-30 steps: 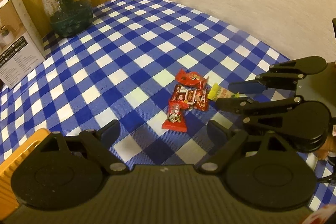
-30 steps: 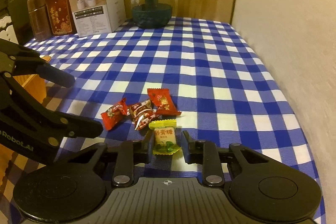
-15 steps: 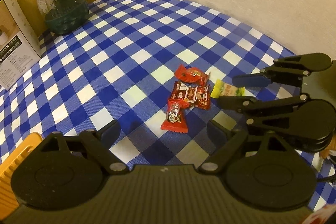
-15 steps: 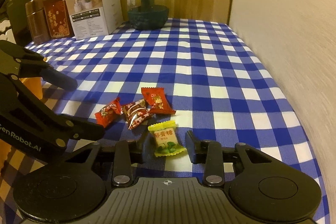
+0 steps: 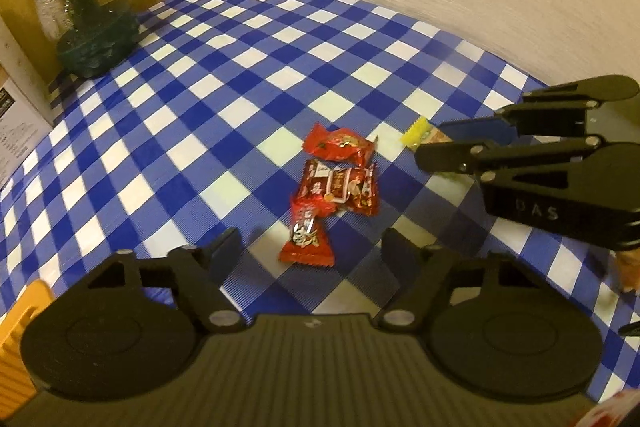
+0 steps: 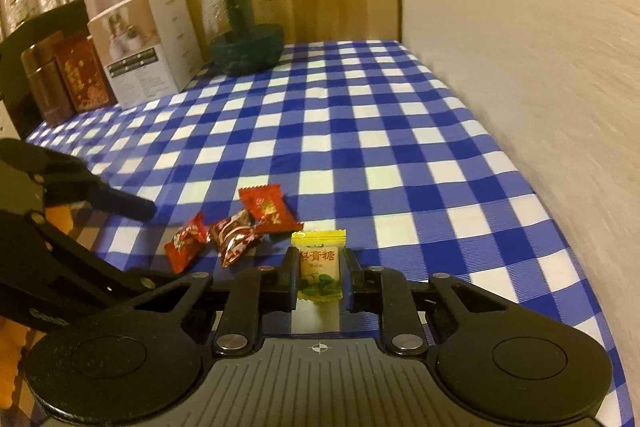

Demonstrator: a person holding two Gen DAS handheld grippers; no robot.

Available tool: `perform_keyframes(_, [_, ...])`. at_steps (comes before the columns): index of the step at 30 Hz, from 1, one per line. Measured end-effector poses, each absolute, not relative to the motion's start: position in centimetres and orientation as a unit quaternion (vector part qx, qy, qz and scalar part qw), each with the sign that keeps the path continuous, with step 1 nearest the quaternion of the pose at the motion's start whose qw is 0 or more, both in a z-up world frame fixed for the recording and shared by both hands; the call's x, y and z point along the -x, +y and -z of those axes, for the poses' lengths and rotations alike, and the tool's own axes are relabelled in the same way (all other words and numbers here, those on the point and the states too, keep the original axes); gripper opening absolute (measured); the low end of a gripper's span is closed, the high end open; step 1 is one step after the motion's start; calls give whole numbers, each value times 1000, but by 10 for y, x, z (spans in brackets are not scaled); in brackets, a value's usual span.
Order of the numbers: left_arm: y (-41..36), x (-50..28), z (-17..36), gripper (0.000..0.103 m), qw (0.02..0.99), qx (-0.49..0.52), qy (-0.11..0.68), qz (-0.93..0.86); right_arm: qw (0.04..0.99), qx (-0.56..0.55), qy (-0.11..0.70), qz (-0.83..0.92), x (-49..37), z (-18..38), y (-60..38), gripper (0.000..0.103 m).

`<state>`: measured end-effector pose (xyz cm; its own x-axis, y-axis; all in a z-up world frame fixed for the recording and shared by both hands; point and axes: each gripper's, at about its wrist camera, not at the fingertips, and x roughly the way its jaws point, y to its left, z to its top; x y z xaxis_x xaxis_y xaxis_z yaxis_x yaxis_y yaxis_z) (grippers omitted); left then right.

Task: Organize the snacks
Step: 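Close the right gripper on the yellow-green sweet while the left gripper grasps a red candy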

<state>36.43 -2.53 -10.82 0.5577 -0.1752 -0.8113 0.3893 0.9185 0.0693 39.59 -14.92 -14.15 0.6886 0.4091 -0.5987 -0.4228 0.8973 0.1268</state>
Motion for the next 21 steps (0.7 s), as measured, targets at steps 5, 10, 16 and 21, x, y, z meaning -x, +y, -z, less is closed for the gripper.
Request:
perform_keyframes(5, [-21, -371, 111, 53, 876, -105, 445, 156, 921, 7, 322, -220, -395, 140, -153, 21])
perform_keyframes(10, [-17, -375, 112, 41, 875, -90, 450, 156, 921, -1, 324, -215, -396, 140, -155, 21])
perform_keyframes(16, [-16, -377, 112, 24, 873, -71, 456, 159, 922, 3, 321, -217, -395, 139, -153, 21])
perform_keyframes(21, [-15, -373, 109, 19, 871, -55, 461, 159, 923, 2, 317, -218, -393, 134, -151, 21])
